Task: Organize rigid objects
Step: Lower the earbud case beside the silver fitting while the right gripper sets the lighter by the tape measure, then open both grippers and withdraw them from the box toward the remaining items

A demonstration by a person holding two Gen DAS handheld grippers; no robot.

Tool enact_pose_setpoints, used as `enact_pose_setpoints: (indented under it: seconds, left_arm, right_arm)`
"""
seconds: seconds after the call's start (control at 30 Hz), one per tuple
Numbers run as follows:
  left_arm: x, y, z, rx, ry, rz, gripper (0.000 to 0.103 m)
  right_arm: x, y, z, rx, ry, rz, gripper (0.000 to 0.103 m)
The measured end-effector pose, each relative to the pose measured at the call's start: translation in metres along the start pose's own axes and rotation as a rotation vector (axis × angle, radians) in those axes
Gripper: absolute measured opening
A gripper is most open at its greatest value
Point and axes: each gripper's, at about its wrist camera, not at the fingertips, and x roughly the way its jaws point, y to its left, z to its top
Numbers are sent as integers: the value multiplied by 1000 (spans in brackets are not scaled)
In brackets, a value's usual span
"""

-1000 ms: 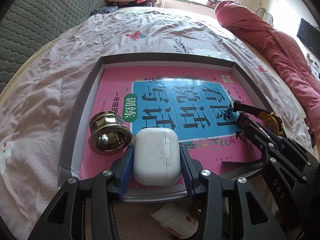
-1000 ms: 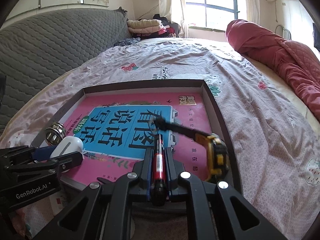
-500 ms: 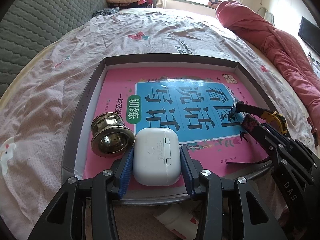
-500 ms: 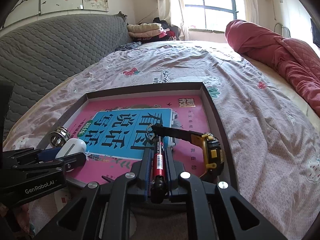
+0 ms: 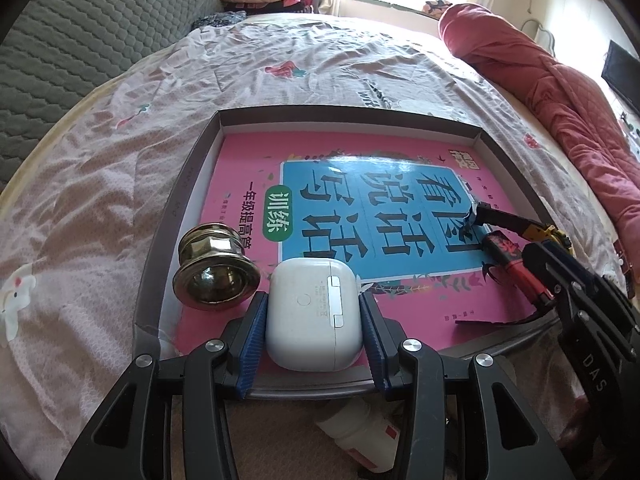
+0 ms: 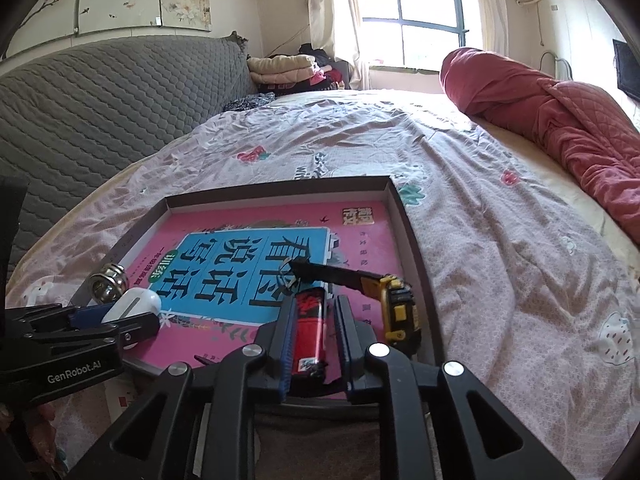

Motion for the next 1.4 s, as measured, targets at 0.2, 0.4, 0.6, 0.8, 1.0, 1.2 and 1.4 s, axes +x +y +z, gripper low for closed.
enact_pose_setpoints:
  seconds: [0.2,0.4,0.6,0.8,1.0,1.2,1.4]
  left_arm:
    - [-2,1,0,0,-3,1,46]
    - [-3,2,0,3,1,4,46]
    - [-11,4,0,4,-12,-3,47]
    - [-18,5,1,-3,-25,-19,48]
    - [-35,8,4,-14,-62,-55,58]
    - [-55,11,10,-20,-101,-68,58]
    - [-70,14,11,-22,-118,-62,59]
  right_arm:
    - [-6,2,2,-16,-31,-12,24]
    - [-6,3,2,-26,-32,-3,25]
    - [-9,5,3,-35,-49,3,36]
    - [-11,4,3,-28,-58,8,37]
    - [-17,-1,5,-10,-78,11,47]
    - [-21,-1,4,-18,-85,5,48]
    - [-32,4,0,-43,-105,7,49]
